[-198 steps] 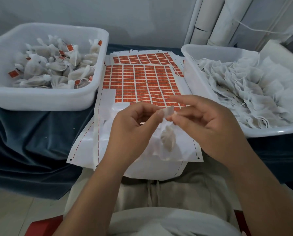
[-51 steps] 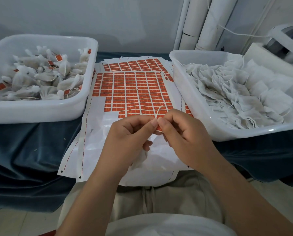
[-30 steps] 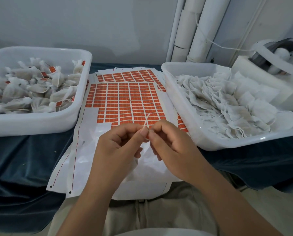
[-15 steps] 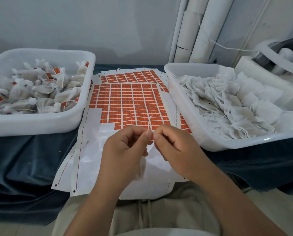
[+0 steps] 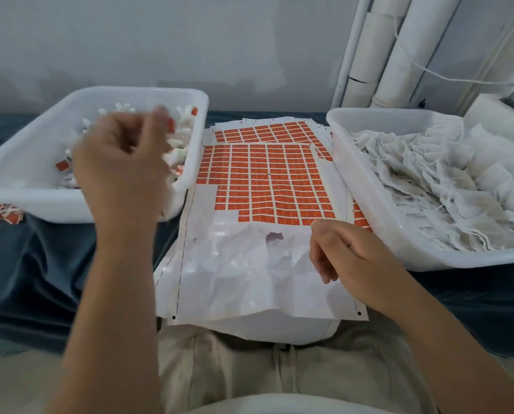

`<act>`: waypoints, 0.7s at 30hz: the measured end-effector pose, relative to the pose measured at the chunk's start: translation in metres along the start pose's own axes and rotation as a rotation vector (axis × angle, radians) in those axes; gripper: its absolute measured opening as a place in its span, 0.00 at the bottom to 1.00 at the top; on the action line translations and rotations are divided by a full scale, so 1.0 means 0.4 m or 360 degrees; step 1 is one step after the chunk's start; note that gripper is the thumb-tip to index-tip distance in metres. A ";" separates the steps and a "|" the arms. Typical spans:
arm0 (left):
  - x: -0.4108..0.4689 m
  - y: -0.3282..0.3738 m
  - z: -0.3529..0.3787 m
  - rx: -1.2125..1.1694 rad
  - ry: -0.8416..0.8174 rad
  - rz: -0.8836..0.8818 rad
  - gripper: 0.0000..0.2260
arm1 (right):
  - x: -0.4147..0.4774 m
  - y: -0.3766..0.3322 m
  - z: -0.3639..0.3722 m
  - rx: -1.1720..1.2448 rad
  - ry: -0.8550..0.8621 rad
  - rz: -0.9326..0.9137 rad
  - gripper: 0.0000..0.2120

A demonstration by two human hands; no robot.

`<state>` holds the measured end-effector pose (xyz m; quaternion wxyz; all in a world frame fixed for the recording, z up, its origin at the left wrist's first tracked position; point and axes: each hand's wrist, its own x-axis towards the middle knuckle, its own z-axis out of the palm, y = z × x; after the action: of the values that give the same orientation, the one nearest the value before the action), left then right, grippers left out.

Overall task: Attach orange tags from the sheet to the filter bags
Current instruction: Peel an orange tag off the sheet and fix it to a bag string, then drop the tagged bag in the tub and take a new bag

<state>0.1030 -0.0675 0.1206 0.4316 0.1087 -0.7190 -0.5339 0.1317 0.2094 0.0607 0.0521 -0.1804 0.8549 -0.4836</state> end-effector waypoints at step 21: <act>0.266 -0.172 0.014 0.1272 -0.0665 -0.0015 0.13 | -0.010 -0.007 -0.004 -0.0438 0.0041 -0.0293 0.14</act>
<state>0.0136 -0.1575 0.1146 0.1988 0.1601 -0.9399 -0.2267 0.1360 0.2109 0.0636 -0.0286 -0.2570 0.8936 -0.3669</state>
